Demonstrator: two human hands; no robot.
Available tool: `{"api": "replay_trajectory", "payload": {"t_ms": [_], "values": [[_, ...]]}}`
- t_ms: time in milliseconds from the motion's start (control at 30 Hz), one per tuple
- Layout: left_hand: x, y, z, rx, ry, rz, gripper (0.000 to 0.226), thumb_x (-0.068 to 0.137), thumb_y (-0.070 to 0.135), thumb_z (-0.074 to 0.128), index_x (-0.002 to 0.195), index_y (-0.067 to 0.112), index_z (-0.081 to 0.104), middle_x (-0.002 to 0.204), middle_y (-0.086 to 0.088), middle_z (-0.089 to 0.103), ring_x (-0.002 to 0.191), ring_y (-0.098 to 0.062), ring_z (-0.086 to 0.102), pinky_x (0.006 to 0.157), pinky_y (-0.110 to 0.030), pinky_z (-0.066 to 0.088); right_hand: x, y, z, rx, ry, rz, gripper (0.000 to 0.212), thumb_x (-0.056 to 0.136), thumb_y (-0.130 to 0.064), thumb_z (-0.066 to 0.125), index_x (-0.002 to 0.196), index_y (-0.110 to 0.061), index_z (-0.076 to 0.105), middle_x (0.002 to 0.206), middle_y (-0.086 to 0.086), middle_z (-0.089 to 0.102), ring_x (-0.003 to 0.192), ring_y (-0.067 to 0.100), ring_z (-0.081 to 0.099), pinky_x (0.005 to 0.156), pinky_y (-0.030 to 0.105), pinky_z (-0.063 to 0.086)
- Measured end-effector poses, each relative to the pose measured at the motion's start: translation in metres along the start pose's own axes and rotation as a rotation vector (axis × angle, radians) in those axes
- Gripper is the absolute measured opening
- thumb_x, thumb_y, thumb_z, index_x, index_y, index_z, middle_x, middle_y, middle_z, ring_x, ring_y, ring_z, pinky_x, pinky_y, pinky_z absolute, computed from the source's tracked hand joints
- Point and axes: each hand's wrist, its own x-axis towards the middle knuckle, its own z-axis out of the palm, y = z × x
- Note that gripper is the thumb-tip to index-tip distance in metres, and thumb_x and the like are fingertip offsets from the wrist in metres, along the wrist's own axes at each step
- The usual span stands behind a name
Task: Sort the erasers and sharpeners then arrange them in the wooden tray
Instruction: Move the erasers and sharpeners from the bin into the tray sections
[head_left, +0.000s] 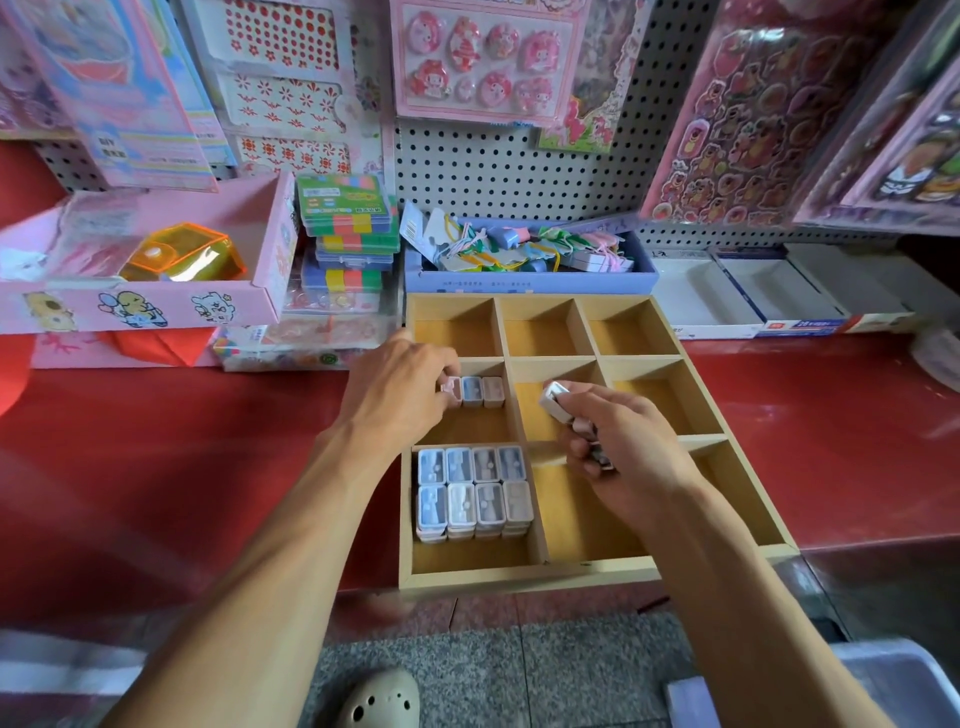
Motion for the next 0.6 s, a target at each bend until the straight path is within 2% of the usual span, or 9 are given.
{"api": "replay_trajectory", "payload": {"t_ms": [133, 267, 333, 500, 600], "values": [[-0.001, 0.004, -0.010, -0.078, -0.006, 0.018, 0.027, 0.080, 0.036, 0.077, 0.105, 0.029, 0.069, 0.100, 0.010, 0.068, 0.096, -0.012, 0.057, 0.073, -0.028, 0.042, 0.000, 0.000, 0.003, -0.036, 0.007, -0.040, 0.010, 0.096, -0.013, 0.064, 0.097, -0.009, 0.074, 0.070, 0.002, 0.055, 0.052, 0.007, 0.043, 0.049, 0.021, 0.032], [-0.006, 0.023, -0.025, -0.496, -0.062, 0.054, 0.030, 0.068, 0.030, 0.086, 0.096, 0.028, 0.073, 0.083, 0.016, 0.067, 0.063, 0.001, 0.053, 0.067, -0.025, 0.049, 0.002, -0.002, 0.008, 0.001, -0.010, -0.072, 0.012, 0.091, -0.012, 0.069, 0.098, -0.004, 0.075, 0.060, -0.002, 0.051, 0.047, 0.006, 0.038, 0.045, 0.020, 0.027], [-0.010, 0.034, -0.027, -0.596, -0.077, 0.093, 0.032, 0.064, 0.028, 0.089, 0.092, 0.028, 0.074, 0.080, 0.014, 0.067, 0.057, -0.003, 0.052, 0.062, -0.028, 0.050, 0.002, -0.004, 0.011, 0.006, -0.021, -0.085, 0.013, 0.091, -0.014, 0.070, 0.097, -0.004, 0.076, 0.056, -0.002, 0.048, 0.046, 0.006, 0.037, 0.044, 0.020, 0.027], [-0.012, 0.045, -0.024, -0.566, 0.083, 0.145, 0.031, 0.062, 0.034, 0.088, 0.085, 0.025, 0.070, 0.076, 0.010, 0.067, 0.060, -0.010, 0.057, 0.058, -0.036, 0.051, -0.001, -0.007, 0.015, 0.012, -0.026, -0.128, 0.016, 0.094, -0.017, 0.066, 0.088, -0.007, 0.077, 0.062, 0.007, 0.049, 0.046, 0.009, 0.033, 0.046, 0.022, 0.026], [-0.013, 0.046, -0.024, -0.556, 0.069, 0.157, 0.022, 0.066, 0.030, 0.083, 0.084, 0.024, 0.072, 0.072, 0.009, 0.069, 0.061, -0.007, 0.062, 0.060, -0.033, 0.053, -0.001, -0.009, 0.014, 0.006, -0.028, -0.126, 0.021, 0.098, -0.017, 0.061, 0.089, -0.002, 0.073, 0.066, 0.007, 0.058, 0.045, 0.009, 0.034, 0.042, 0.020, 0.027]]}}
